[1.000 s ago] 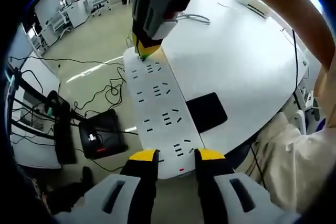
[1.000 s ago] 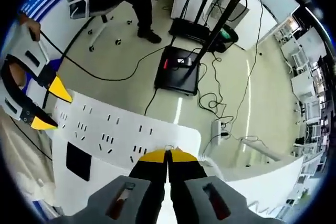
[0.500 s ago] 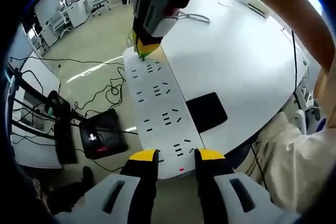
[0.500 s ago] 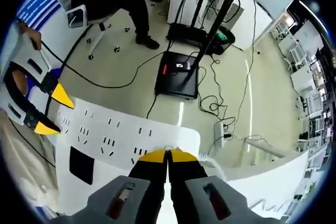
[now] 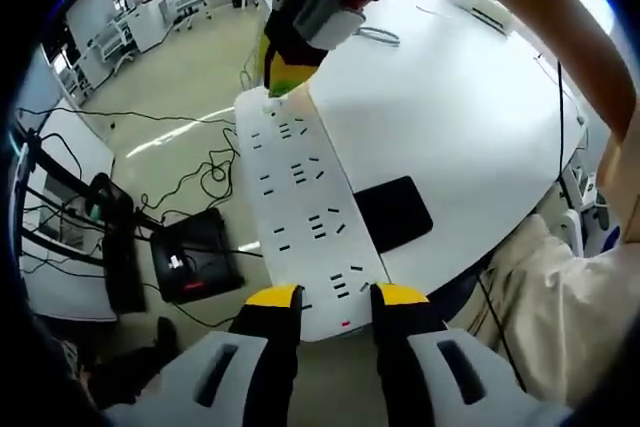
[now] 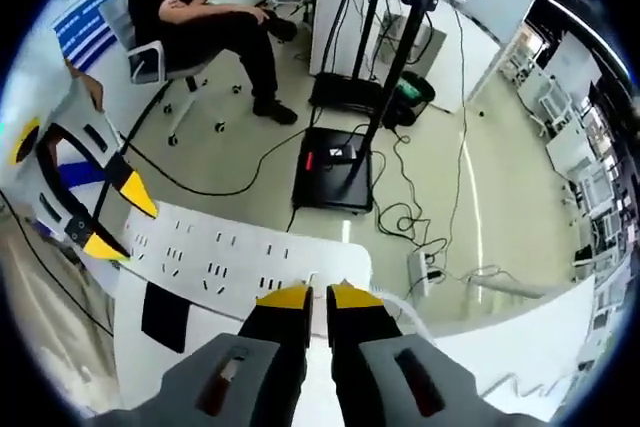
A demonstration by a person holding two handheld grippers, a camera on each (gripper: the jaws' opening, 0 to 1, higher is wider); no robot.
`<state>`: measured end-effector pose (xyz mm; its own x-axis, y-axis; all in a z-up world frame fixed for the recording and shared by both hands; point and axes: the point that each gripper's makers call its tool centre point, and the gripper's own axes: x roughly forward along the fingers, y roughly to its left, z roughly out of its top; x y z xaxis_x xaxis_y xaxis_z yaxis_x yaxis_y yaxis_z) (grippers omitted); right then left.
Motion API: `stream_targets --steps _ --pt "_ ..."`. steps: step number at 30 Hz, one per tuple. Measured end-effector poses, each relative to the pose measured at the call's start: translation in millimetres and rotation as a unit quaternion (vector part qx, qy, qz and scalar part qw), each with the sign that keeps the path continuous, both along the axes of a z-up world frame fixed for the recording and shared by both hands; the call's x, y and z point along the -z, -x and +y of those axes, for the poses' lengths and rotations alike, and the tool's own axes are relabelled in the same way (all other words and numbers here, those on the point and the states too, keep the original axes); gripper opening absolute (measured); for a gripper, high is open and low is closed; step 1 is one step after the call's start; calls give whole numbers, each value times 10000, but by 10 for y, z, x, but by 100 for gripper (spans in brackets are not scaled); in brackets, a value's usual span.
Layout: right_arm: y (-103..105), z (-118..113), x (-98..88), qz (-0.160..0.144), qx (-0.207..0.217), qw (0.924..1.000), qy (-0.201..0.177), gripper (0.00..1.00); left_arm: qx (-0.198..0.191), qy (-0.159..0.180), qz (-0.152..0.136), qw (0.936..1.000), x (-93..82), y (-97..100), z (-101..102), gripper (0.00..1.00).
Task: Pick up the power strip scattered on the table, fix it on the side mounting bracket of the table, and press the switch
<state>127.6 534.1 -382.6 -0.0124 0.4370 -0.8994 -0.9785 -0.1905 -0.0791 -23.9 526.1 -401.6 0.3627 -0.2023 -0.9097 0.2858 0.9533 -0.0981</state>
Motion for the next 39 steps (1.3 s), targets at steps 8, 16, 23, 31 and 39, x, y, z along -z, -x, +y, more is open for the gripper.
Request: stream_targets --steps 8,16,23,31,39 --pt "49 -47 -262 -36 11 9990 -449 4 -76 20 -9 10000 2 -7 15 33" --pt "91 -68 -420 -81 40 9961 -875 8 -105 60 -177 9998 -2 16 -10 32" --pt "60 -192 -646 -24 256 9893 -1438 14 -118 53 -165 9998 -2 28 -38 32" --pt "11 -427 -891 -203 431 9828 -1783 16 -141 69 -185 9997 -2 35 -48 32" --pt "53 -655 -1107 -216 523 9766 -2073 17 -136 75 -153 9998 -3 -16 4 32"
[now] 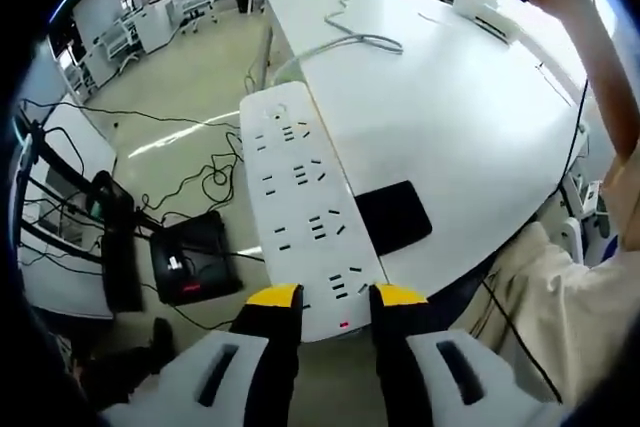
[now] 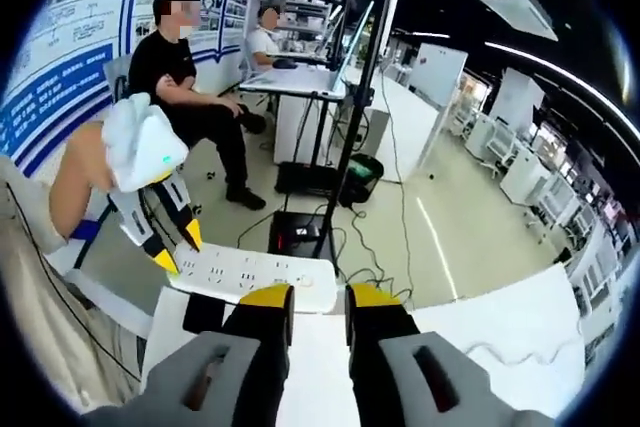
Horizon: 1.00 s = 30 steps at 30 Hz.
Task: Pick up the power strip scattered on the table, fix it on the side mounting bracket of the table, and press the switch
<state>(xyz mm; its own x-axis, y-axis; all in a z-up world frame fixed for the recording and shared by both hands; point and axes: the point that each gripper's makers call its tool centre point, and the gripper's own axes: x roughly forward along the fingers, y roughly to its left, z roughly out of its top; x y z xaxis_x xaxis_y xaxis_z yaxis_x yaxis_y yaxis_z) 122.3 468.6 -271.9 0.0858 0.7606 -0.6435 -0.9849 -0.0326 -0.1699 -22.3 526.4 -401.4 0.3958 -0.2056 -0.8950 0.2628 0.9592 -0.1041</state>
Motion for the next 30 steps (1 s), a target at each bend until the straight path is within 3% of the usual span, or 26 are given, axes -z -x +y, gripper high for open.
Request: stream_targets --steps 13,30 --pt "4 -605 -294 18 282 9980 -572 18 -14 0 -32 10000 -10 8 -13 32" --pt "-77 -1644 -364 -45 1039 9889 -1064 18 -21 69 -221 9997 -25 30 -15 32"
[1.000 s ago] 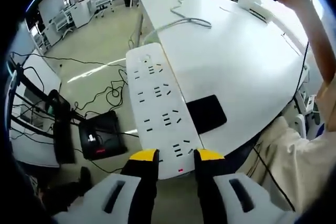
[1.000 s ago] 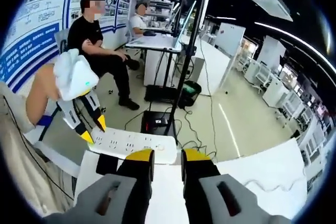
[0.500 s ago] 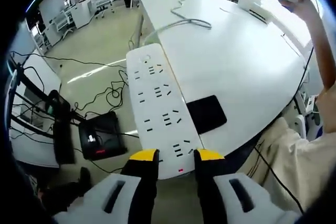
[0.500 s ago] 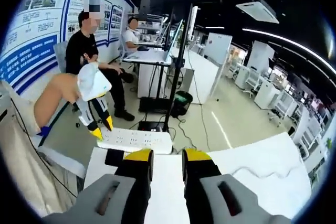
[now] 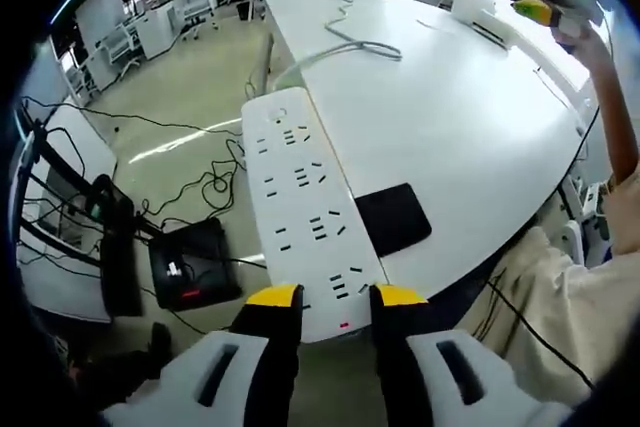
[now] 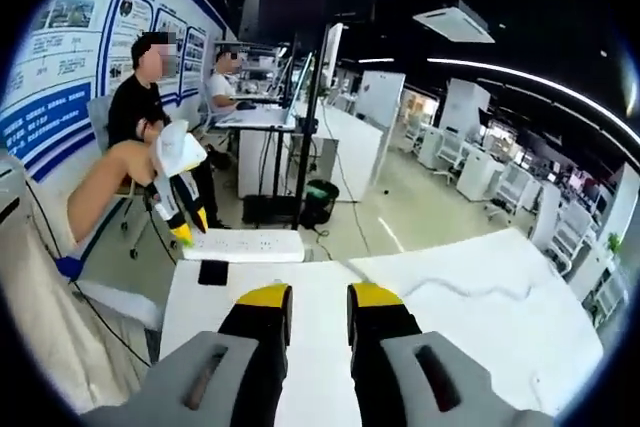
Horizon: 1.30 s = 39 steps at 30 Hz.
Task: Pick up the power strip scattered on the table, fix it on the side mounting bracket of the table, and press the switch
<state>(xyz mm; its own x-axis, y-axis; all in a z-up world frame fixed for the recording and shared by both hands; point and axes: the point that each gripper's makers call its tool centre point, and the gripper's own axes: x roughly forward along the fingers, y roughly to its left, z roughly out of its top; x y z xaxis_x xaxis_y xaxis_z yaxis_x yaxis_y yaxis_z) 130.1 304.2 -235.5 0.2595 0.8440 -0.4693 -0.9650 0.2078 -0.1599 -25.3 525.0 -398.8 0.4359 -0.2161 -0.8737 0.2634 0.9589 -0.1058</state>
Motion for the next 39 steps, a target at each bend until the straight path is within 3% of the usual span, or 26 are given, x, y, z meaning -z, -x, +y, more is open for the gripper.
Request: stream_targets --steps 21,29,39 --pt "48 -855 -31 -34 666 9964 -527 19 -39 186 -623 9979 -5 97 -82 34" --pt "96 -1167 94 102 945 9926 -758 20 -139 362 -1103 9931 -13 -48 -6 34" --pt "91 -1395 107 195 1163 9886 -932 20 -146 433 -1356 9897 -32 -136 -9 37"
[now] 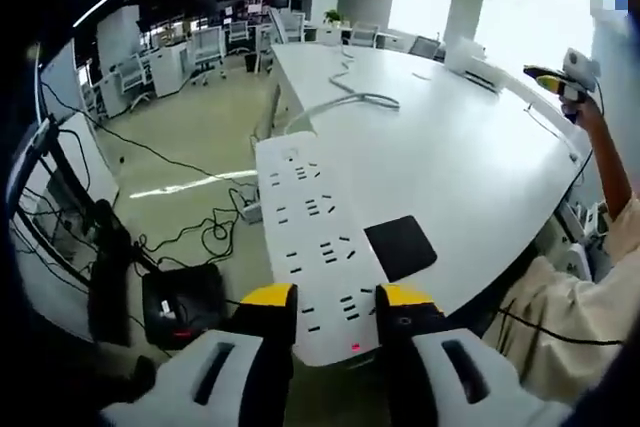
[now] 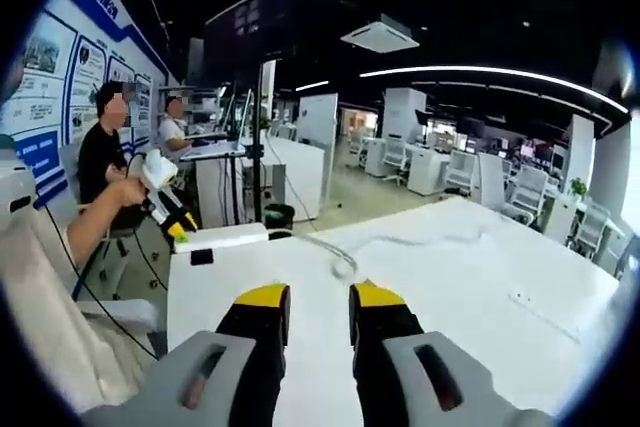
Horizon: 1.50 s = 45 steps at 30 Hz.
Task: Pick up the power strip scattered on the table, fix it on the side mounting bracket of the table, and press the switch
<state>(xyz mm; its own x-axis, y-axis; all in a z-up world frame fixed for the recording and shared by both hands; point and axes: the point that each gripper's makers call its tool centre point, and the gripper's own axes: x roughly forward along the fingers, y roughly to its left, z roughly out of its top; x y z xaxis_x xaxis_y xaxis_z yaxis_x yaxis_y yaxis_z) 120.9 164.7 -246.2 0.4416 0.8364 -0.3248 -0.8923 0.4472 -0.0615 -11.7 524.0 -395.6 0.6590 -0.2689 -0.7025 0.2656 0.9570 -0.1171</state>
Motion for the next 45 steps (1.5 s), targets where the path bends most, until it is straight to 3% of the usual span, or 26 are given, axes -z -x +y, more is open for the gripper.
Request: stream_targets --steps 7,18,21,30,36,40,45 --pt "-14 -123 44 32 161 9998 -107 21 103 -130 -155 9997 -32 -68 -43 37" --pt "-18 -338 37 45 396 9986 -342 23 146 68 -1155 9932 -442 -314 -175 39" --pt "-24 -391 19 29 442 9982 -406 23 171 109 -1283 9915 -524 -375 -220 39" --pt "-31 -575 1 -8 682 9954 -676 24 260 81 -1767 9839 -701 -489 -439 38" --pt "-17 -744 -16 -40 878 9921 -894 26 364 125 -1865 9817 -722 -541 -605 38" --pt "4 -833 -31 -112 1025 9897 -993 27 344 306 -2189 9747 -825 -628 -729 39" --pt "48 -969 -92 -264 1173 9858 -1169 28 427 448 -2297 9713 -865 -680 -884 40"
